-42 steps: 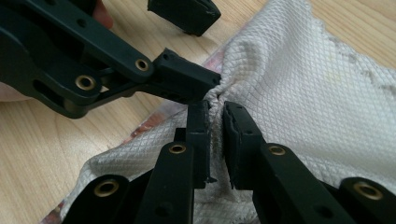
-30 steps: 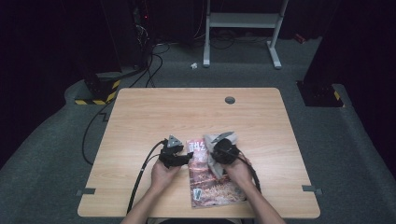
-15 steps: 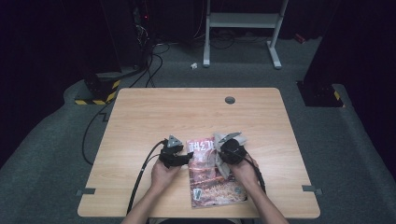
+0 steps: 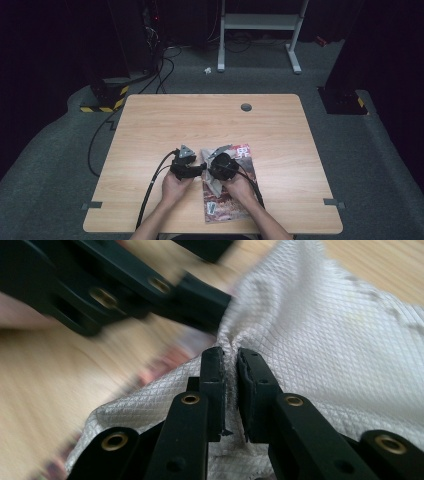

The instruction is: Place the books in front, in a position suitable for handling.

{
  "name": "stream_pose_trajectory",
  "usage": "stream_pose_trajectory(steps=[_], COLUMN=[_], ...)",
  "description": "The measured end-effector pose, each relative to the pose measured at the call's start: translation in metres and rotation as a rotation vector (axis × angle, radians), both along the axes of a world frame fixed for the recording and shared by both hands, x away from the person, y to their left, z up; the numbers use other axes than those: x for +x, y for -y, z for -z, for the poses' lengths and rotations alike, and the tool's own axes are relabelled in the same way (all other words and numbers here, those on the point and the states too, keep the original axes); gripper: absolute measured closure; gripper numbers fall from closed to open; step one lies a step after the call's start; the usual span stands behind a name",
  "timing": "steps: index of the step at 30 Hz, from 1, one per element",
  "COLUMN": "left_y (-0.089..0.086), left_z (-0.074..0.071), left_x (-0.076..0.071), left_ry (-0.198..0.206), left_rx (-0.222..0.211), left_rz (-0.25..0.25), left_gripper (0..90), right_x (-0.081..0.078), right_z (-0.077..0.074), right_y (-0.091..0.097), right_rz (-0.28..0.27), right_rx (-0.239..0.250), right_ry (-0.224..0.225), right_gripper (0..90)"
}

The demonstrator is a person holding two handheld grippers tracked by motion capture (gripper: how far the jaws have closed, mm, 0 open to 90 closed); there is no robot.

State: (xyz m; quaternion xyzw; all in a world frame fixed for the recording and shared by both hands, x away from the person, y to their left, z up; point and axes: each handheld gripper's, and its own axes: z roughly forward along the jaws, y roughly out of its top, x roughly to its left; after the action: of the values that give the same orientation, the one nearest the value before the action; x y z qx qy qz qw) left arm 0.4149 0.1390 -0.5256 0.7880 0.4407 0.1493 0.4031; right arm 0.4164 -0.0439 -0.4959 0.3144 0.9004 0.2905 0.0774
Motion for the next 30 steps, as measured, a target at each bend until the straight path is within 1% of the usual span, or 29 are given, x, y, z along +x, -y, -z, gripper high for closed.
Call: stream_pose_trajectory(steps=[1,2,4,5,6,7,9,10,11,12,14,15,18,19,20,21,23,25,27,28,29,30], left_y=[0.000,0.000,0.000,0.000,0.000,0.000,0.000,0.000,0.000,0.000,0.000,0.000,0.000,0.000,0.000,0.000,0.000,0.000,0.000,0.000,0.000,0.000], left_z=[0.000,0.000,0.000,0.000,0.000,0.000,0.000,0.000,0.000,0.000,0.000,0.000,0.000,0.000,0.000,0.000,0.000,0.000,0.000,0.000,0.000,0.000], left_x=[0.000,0.000,0.000,0.000,0.000,0.000,0.000,0.000,0.000,0.000,0.000,0.000,0.000,0.000,0.000,0.000,0.000,0.000,0.000,0.000,0.000,0.000], left_ry=[0.000,0.001,0.002,0.001,0.002,0.002,0.002,0.002,0.002,0.002,0.002,0.002,0.001,0.000,0.001,0.000,0.000,0.000,0.000,0.001,0.000,-0.001], left_rx=[0.000,0.000,0.000,0.000,0.000,-0.001,-0.002,-0.002,-0.002,-0.001,-0.001,-0.001,-0.001,-0.001,-0.001,-0.001,0.000,0.001,-0.001,-0.001,-0.001,-0.002], left_rz=[0.000,0.000,0.000,0.000,0.000,0.000,-0.001,-0.001,-0.001,-0.001,-0.001,-0.001,-0.001,-0.001,-0.001,-0.001,-0.001,-0.001,-0.002,-0.001,-0.002,-0.002], left_gripper=[41.7,41.7,41.7,41.6,41.6,41.6,41.6,41.6,41.6,41.6,41.6,41.6,41.6,41.6,41.6,41.6,41.6,41.6,41.6,41.6,41.7,41.7], right_x=[0.000,0.002,0.006,0.008,0.010,0.012,0.011,0.011,0.010,0.010,0.009,0.009,0.008,0.007,0.005,0.004,0.001,-0.002,-0.006,-0.007,-0.009,-0.009], right_z=[-0.001,-0.001,-0.002,-0.002,-0.002,-0.003,-0.003,-0.003,-0.003,-0.003,-0.003,-0.003,-0.002,-0.002,-0.001,-0.001,0.000,0.001,0.001,0.001,0.001,0.001], right_y=[0.015,0.022,0.049,0.059,0.073,0.090,0.109,0.115,0.119,0.119,0.114,0.114,0.096,0.087,0.074,0.063,0.042,0.017,0.001,-0.006,-0.012,-0.012], right_rz=[0.034,0.047,0.107,0.133,0.171,0.205,0.245,0.256,0.265,0.264,0.271,0.271,0.236,0.217,0.187,0.152,0.107,0.047,0.013,0.001,-0.008,-0.011], right_rx=[-0.026,-0.029,-0.044,-0.046,-0.043,-0.025,-0.021,-0.012,-0.004,0.000,-0.020,-0.020,-0.014,-0.011,-0.005,-0.004,0.000,0.005,0.009,0.002,-0.011,-0.011], right_ry=[0.023,0.026,0.036,0.034,0.028,0.012,0.012,0.011,0.003,0.006,0.018,0.018,0.019,0.013,0.008,0.014,0.016,0.014,0.012,0.017,0.032,0.033], right_gripper=[80.8,80.7,80.8,80.7,80.9,80.9,80.9,80.9,80.9,80.9,81.0,81.0,81.0,81.0,81.1,81.1,81.0,81.0,81.0,81.0,81.0,81.0])
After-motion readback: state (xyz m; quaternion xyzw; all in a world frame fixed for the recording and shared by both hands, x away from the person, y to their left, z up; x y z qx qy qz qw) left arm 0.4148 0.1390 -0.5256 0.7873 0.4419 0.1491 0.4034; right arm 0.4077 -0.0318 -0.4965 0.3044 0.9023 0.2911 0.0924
